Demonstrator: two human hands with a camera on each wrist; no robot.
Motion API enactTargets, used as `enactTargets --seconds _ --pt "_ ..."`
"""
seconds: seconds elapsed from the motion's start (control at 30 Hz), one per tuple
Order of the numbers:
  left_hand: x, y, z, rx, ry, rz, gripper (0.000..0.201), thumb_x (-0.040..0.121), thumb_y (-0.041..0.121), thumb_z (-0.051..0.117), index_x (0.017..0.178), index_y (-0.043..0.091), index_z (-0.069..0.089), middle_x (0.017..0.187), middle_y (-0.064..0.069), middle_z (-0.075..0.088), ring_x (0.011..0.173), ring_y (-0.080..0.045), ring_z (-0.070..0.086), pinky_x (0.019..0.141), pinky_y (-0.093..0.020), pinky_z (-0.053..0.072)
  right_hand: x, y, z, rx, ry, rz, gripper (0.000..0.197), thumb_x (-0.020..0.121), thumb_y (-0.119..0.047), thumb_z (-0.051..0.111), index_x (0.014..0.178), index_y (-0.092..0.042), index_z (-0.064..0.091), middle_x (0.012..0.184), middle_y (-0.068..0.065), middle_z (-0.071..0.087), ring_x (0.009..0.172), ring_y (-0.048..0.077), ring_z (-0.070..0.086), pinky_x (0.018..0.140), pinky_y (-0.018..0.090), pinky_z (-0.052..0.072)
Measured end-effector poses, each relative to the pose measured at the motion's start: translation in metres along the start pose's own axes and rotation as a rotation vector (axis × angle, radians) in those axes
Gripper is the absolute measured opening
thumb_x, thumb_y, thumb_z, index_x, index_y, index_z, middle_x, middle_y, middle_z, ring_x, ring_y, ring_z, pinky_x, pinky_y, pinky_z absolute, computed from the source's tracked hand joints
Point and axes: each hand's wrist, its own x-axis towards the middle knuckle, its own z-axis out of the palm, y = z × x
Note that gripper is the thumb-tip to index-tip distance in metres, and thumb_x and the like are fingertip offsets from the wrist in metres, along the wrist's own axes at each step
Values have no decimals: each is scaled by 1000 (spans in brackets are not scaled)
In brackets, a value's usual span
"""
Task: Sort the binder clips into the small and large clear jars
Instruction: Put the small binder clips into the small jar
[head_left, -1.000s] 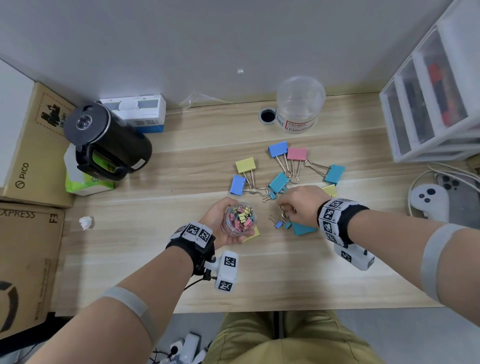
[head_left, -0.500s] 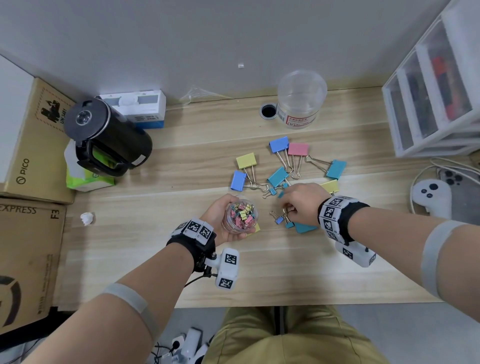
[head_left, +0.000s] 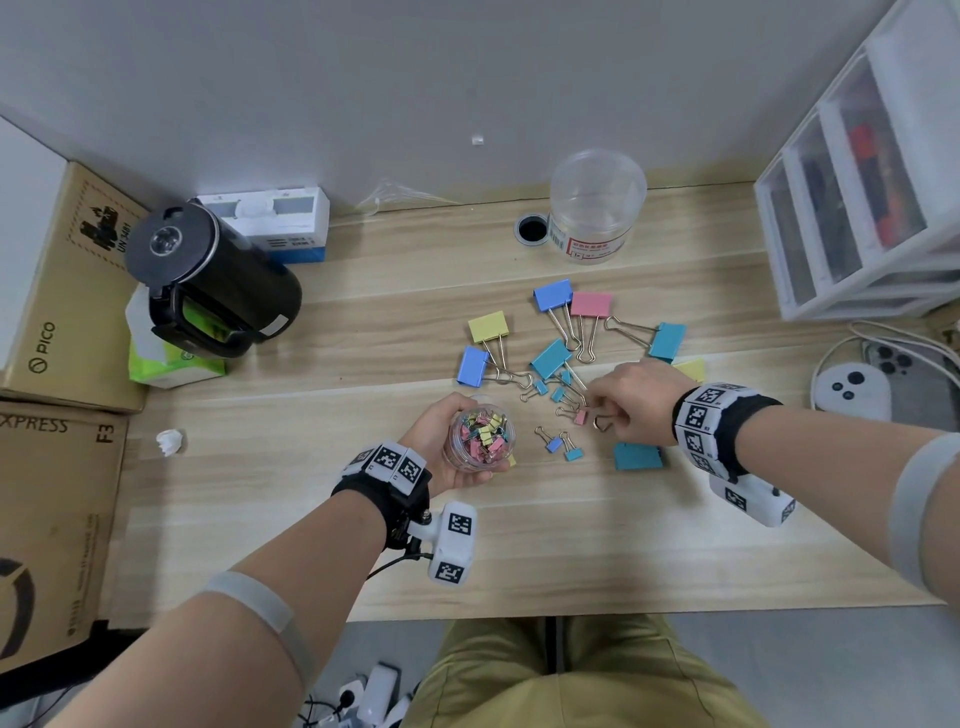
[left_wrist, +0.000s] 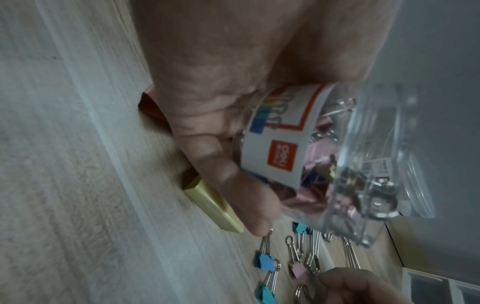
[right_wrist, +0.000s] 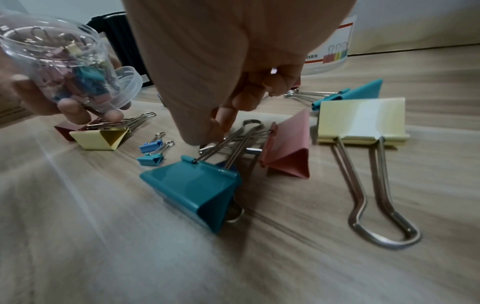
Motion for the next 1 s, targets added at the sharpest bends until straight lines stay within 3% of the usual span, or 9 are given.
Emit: enactTargets --seconds 0.1,0.2,0.33,0.43,0.63,0.77,0.9,1.0 --pt "0 -1 -1 -1 1 -4 41 94 39 48 106 6 68 111 -19 69 80 -35 71 49 -27 55 -2 -1 1 19 52 -6 22 74 -24 62 95 -28 59 82 -14 55 87 16 57 71 30 43" --pt "0 -2 -1 3 3 -14 41 93 38 48 104 5 69 110 -19 69 79 -34 71 49 -27 54 -1 -10 6 73 141 -49 34 72 -40 65 103 -25 64 94 -10 62 94 16 57 74 30 46" --pt "-1 -1 1 4 0 -9 41 93 38 47 101 5 70 104 -18 71 77 -34 72 50 -27 54 8 -26 12 33 24 -68 63 70 -55 72 123 -25 54 111 -5 54 100 18 56 81 32 47" --pt "0 1 1 -3 -3 1 41 93 38 48 102 4 69 104 -19 70 77 -35 72 50 -28 54 15 -36 16 -13 -1 -20 75 69 -51 76 130 -21 46 119 0 49 97 23 58 82 36 49" --pt "0 1 -2 -13 -9 -5 41 93 39 48 101 5 70 104 -19 70 77 -34 72 50 -28 55 21 -42 18 20 4 41 71 72 -38 77 132 -17 46 122 2 46 97 22 59 72 35 52" --pt "-1 1 -3 -18 -7 -3 42 93 39 48 101 4 69 105 -19 70 76 -33 72 49 -28 54 23 -42 19 75 35 90 77 70 -42 79 133 -17 43 127 3 43 100 23 59 69 34 53" --pt "-3 3 -3 -31 -8 -3 40 94 37 47 96 5 70 99 -18 70 75 -33 69 48 -27 53 29 -44 20 98 53 66 90 68 -47 81 140 -19 37 132 3 40 117 23 48 81 38 54" --pt "-5 5 -3 -29 -9 0 42 95 37 45 89 5 72 94 -17 70 74 -33 68 47 -26 51 35 -49 21 117 70 48 89 69 -43 81 142 -19 38 131 5 38 121 24 39 87 37 51"
